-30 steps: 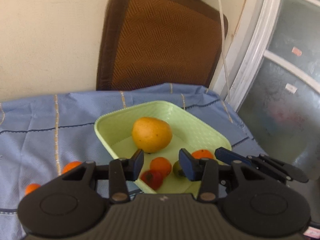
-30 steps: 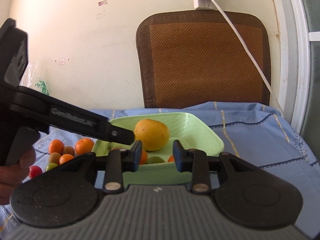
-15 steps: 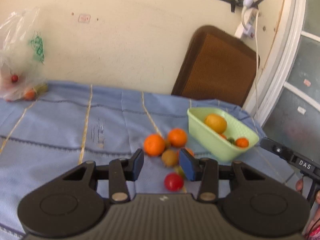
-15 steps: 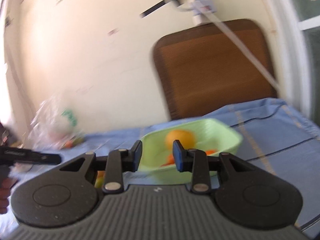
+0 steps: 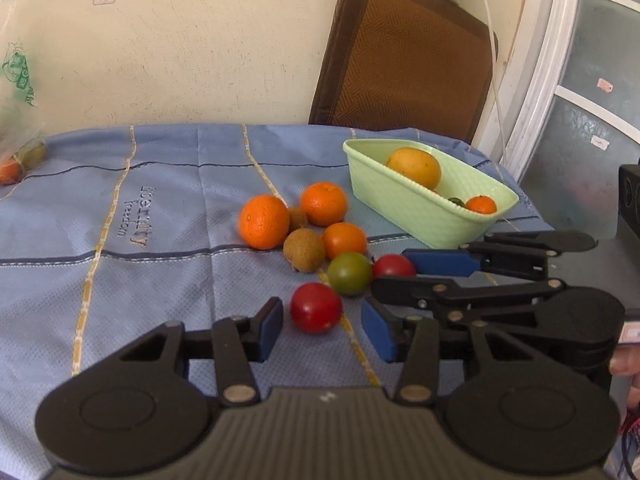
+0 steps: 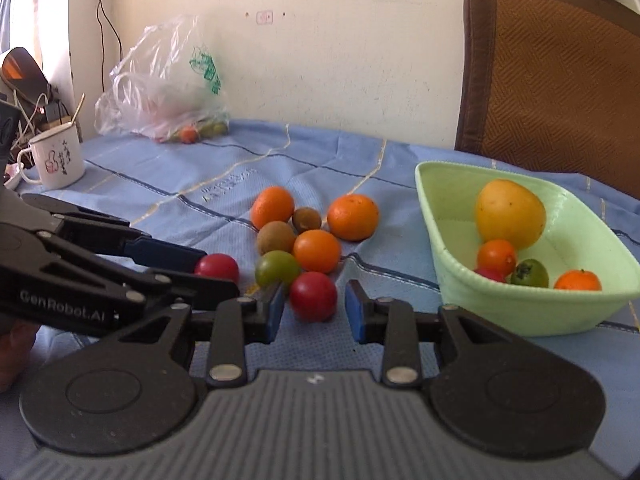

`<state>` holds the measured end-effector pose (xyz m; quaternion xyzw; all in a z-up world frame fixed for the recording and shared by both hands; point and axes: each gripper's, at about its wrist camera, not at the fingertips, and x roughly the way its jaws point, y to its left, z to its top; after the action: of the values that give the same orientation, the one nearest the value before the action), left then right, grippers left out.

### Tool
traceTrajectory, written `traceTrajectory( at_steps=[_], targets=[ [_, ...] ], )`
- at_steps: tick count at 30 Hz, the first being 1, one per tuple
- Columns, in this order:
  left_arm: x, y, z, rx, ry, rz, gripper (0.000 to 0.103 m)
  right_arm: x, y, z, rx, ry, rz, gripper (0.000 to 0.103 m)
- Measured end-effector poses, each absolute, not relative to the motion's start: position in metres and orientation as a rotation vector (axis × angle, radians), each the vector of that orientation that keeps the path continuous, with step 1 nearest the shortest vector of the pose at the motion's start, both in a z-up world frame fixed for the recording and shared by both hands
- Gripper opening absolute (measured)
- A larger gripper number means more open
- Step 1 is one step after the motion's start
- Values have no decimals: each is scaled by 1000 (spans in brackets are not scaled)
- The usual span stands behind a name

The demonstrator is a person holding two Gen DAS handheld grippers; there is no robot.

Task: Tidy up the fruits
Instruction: 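Grasp a red cherry tomato with the left tool while the right grasps another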

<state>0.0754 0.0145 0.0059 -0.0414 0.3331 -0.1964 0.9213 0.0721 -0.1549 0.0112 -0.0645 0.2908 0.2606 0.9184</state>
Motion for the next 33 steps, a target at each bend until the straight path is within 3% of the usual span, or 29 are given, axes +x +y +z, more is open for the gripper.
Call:
traceTrajectory(
  at_steps=[3,4,25,30,33],
  targets=[
    [78,14,5,-77,682,-383,37,70,-157,11,-127,601,538,30],
    [79,14,5,-75,682,-377,29,68,-157,11,-125,600,535,28],
    [0,-59,5,29,642,-559,29,-38,-215,8,-49,548,339,29],
    [-6,-63,5,76,630,-525,38,-40,-214,5,-57,553,327,30],
    [-10,-63,6,83,632,-526,38,-45,-215,5,-61,546,324,30]
  ],
)
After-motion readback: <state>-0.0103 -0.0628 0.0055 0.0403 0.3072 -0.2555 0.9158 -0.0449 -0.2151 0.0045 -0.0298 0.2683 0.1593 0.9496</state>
